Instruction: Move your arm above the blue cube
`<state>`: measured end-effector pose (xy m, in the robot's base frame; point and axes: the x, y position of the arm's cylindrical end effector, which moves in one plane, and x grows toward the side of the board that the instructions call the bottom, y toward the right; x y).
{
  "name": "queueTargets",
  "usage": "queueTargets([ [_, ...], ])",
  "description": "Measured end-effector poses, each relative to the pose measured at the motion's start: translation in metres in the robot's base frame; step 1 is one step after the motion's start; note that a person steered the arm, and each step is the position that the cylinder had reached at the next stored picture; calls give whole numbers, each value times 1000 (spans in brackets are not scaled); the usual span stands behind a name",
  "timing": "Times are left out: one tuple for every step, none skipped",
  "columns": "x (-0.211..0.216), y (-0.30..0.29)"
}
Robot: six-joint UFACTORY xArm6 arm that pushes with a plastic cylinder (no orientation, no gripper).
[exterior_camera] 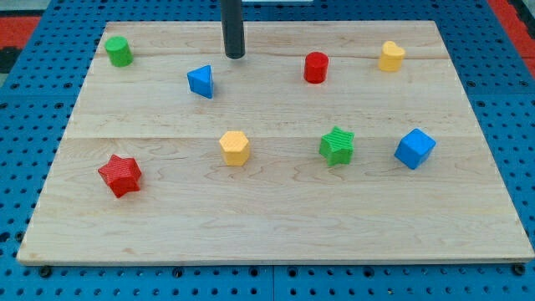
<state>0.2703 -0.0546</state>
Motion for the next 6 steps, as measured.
queueTargets([
  [21, 18],
  [41, 54],
  [58, 80],
  [77, 82],
  [99, 96],
  [112, 154],
])
